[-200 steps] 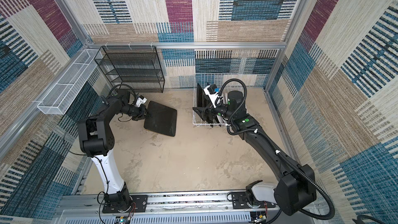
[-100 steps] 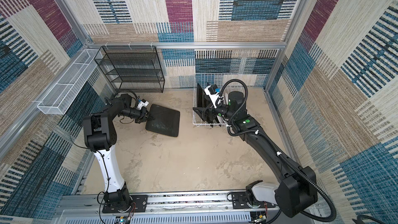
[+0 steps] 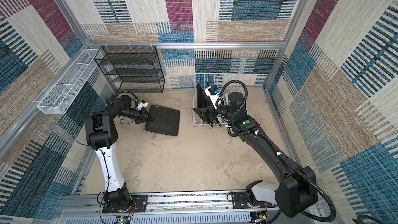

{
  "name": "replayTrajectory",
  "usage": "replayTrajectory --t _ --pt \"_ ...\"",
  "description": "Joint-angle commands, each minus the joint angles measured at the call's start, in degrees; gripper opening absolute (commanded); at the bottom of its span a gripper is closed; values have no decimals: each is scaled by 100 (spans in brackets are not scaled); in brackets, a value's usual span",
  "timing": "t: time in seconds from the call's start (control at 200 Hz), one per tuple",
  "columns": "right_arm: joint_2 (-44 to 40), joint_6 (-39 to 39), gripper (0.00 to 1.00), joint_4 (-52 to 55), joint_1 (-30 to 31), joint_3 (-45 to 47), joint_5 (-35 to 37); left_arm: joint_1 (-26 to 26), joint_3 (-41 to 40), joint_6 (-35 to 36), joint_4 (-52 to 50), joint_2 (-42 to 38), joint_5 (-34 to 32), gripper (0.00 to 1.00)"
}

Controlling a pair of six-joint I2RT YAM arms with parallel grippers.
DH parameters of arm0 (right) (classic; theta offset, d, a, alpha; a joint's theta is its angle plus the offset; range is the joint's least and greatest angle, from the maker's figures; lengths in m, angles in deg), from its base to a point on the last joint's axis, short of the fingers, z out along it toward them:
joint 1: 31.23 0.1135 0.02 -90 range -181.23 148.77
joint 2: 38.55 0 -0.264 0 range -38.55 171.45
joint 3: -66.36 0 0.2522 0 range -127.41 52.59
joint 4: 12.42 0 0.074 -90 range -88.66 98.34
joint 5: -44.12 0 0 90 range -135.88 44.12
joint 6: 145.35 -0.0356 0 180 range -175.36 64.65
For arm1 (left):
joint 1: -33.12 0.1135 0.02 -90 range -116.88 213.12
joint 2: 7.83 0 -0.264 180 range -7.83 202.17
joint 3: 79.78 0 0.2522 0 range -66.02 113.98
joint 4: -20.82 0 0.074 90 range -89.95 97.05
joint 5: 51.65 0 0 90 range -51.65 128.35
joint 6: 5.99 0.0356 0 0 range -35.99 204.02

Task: Unload the plates from the dish rack
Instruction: Place a plate at the center of the table.

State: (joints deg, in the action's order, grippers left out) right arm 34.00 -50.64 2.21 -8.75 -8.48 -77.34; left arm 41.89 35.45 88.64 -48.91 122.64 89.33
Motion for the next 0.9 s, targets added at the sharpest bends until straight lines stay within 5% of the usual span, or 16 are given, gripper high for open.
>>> replayTrajectory --t 0.0,0.581,0.897 --pt "-29 -68 100 -194 13 -1 27 14 -6 -12 -36 111 -1132 10" --pt "-64 39 100 -175 17 52 150 63 52 -126 -25 284 -1490 45" --pt "-63 48 100 -190 11 64 317 67 63 -251 14 9 -1610 55"
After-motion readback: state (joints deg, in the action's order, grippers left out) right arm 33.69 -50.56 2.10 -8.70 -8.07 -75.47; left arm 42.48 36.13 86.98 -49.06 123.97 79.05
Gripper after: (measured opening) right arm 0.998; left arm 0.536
